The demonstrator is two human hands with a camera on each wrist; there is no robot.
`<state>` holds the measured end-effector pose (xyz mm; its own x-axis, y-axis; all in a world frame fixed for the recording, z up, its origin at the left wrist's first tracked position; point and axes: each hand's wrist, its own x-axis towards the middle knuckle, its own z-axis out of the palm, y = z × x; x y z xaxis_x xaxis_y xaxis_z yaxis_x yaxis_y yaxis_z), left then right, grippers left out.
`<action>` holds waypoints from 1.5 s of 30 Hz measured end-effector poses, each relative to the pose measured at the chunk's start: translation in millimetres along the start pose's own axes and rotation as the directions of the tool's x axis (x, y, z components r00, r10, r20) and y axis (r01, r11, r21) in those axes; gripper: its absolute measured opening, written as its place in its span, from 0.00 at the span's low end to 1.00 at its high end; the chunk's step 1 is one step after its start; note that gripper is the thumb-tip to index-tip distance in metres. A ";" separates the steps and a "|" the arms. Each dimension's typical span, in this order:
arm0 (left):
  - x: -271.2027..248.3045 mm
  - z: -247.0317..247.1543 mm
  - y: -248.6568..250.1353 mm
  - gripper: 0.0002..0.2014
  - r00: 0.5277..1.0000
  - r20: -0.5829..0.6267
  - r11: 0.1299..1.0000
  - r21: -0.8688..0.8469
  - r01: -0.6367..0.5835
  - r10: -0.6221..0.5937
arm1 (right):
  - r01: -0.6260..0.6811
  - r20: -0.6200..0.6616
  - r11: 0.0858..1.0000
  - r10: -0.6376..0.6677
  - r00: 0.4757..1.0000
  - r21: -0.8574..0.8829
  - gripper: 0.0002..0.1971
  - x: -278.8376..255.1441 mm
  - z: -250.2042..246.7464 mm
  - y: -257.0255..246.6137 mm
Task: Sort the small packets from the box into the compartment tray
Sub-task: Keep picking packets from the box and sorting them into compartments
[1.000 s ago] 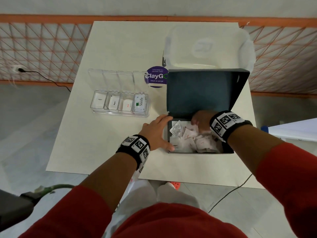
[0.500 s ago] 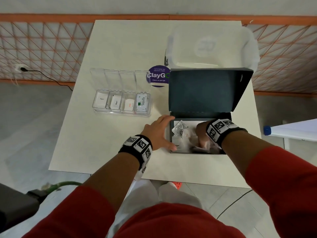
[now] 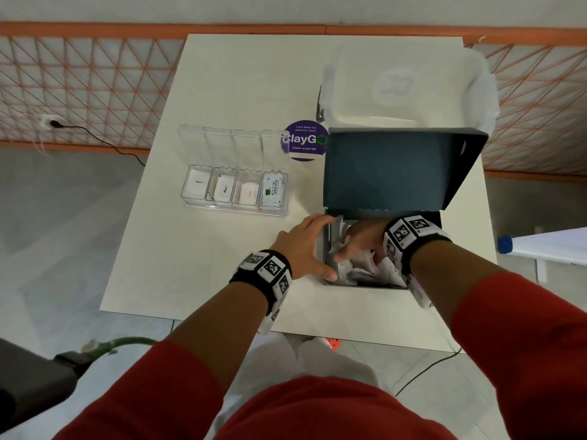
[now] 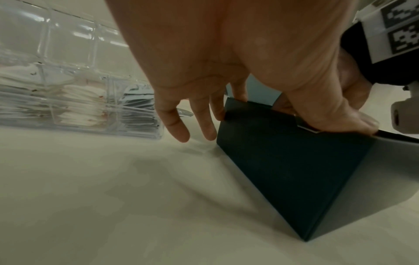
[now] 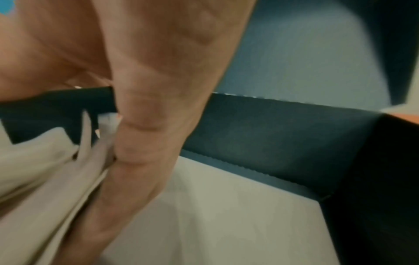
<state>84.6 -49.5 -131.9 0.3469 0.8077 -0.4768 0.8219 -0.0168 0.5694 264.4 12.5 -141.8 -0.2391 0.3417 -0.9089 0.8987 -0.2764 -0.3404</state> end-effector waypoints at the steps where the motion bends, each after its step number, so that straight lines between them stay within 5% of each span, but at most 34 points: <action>1: 0.2 -0.1 -0.2 0.57 1.000 -0.001 1.000 -0.005 0.001 -0.001 | 0.014 0.000 0.998 -0.014 1.000 -0.060 0.35 0.5 1.3 -2.3; 11: -2.6 -2.3 1.6 0.57 1.000 0.003 1.000 -0.025 0.017 -0.017 | 0.032 -0.042 0.953 -0.046 0.998 -0.300 0.20 14.4 19.4 -13.1; 15: -3.3 -3.4 2.5 0.56 1.000 0.005 1.000 -0.023 0.006 -0.006 | 0.122 0.023 0.987 -0.121 0.992 -0.108 0.15 5.6 14.1 -6.3; 21: -2.6 -1.6 5.3 0.56 0.994 -0.083 0.994 0.093 -0.060 0.068 | 0.141 -0.321 0.988 -0.113 0.940 0.067 0.22 -24.8 -33.6 9.3; 24: -3.4 -2.2 12.6 0.51 0.966 -0.226 0.992 0.066 -0.110 0.122 | 0.254 -0.371 0.908 -0.122 0.921 0.332 0.18 -38.6 -40.0 17.2; 28: -1.3 -10.8 29.4 0.39 0.860 -0.491 0.990 0.090 -0.110 0.140 | 0.333 -0.331 0.720 -0.150 0.932 0.609 0.29 -47.7 -34.2 15.1; 32: 2.6 -25.3 38.8 0.29 0.918 -0.397 0.914 -0.380 -0.145 -0.019 | 0.374 -0.268 0.660 -0.260 0.928 0.652 0.22 -48.4 -22.8 -2.8; 37: 3.2 -45.1 29.2 0.21 0.930 -0.328 0.886 -0.464 -0.003 -0.168 | 0.365 -0.222 0.672 -0.292 0.930 0.644 0.23 -47.0 -14.4 -38.1; 42: -2.1 -60.8 -0.2 0.09 0.922 -0.188 0.763 -0.629 0.150 -0.337 | 0.318 -0.201 0.625 -0.252 0.947 0.713 0.27 -38.3 -0.7 -72.7; 45: -9.3 -66.8 -19.3 0.13 0.904 -0.189 0.722 -0.672 0.167 -0.385 | 0.319 -0.257 0.564 -0.188 0.948 0.762 0.16 -29.0 6.2 -93.1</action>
<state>35.3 -17.3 -93.7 -0.0881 0.8476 -0.5232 0.3473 0.5184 0.7814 185.4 22.7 -85.3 -0.3014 0.6068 -0.7355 0.1507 -0.7313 -0.6652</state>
